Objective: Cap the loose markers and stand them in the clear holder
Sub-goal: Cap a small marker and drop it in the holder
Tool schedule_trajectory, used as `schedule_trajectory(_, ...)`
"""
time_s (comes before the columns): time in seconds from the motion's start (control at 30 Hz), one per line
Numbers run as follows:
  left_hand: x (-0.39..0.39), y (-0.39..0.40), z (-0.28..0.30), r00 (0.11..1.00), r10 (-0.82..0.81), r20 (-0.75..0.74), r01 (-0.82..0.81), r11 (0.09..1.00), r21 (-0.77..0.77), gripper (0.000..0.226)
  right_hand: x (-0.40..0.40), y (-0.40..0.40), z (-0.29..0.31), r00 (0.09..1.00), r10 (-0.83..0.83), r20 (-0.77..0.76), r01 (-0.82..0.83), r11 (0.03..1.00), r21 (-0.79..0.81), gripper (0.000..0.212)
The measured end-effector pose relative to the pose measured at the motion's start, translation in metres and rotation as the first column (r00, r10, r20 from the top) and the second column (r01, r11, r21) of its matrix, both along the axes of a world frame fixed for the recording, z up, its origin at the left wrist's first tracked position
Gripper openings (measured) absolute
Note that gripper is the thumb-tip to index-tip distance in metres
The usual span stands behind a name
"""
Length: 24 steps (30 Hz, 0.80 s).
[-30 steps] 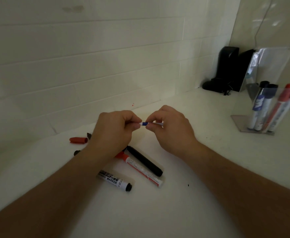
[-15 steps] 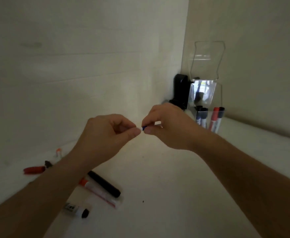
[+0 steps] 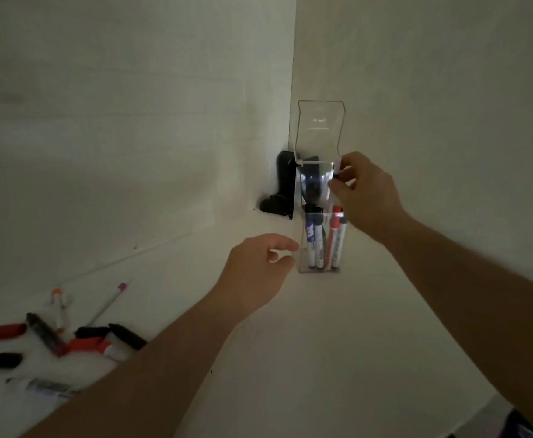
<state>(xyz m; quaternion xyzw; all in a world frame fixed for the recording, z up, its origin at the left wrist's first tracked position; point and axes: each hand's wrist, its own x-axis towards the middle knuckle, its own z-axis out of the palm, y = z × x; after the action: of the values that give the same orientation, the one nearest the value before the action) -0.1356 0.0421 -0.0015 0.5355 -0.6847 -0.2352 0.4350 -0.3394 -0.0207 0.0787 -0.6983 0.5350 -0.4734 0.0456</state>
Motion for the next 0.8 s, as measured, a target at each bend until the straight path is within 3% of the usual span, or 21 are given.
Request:
schedule_trajectory(0.1,-0.003,0.003,-0.006,0.999,-0.015,0.034,0.014,1.0,0.015,0.019,-0.001,-0.002,-0.019,0.983,-0.002,-0.186,0.017,0.997,0.078,0.047)
schedule_trajectory(0.23,0.002,0.008,-0.002,0.997,-0.028,0.066,0.027,1.0,0.009,0.022,-0.002,-0.005,-0.029,0.926,-0.031,-0.376,0.069,0.994,0.089,0.031)
schedule_trajectory(0.37,0.029,0.016,0.01,0.986,-0.012,0.165,0.017,0.999,-0.029,0.023,-0.007,0.0,-0.033,0.961,-0.004,-0.276,0.04,0.992,0.123,0.041)
schedule_trajectory(0.5,0.084,0.017,0.017,0.952,0.111,0.287,-0.084,0.991,-0.106,0.019,0.01,0.002,-0.038,0.968,-0.144,-0.206,0.112,0.981,-0.161,0.038)
schedule_trajectory(0.6,0.143,0.014,0.017,0.912,0.233,0.338,-0.218,0.973,-0.082,0.029,0.056,0.012,-0.051,0.979,0.002,-0.204,-0.043,0.98,-0.195,0.032)
schedule_trajectory(0.73,0.226,0.02,0.013,0.868,0.419,0.268,-0.426,0.904,-0.033,0.04,0.134,0.021,-0.076,0.937,0.279,-0.209,-0.281,0.959,0.022,0.029)
schedule_trajectory(0.8,0.256,0.028,0.007,0.843,0.488,0.225,-0.505,0.863,0.021,0.032,0.172,0.023,-0.086,0.889,0.403,-0.219,-0.38,0.914,0.142,0.026)
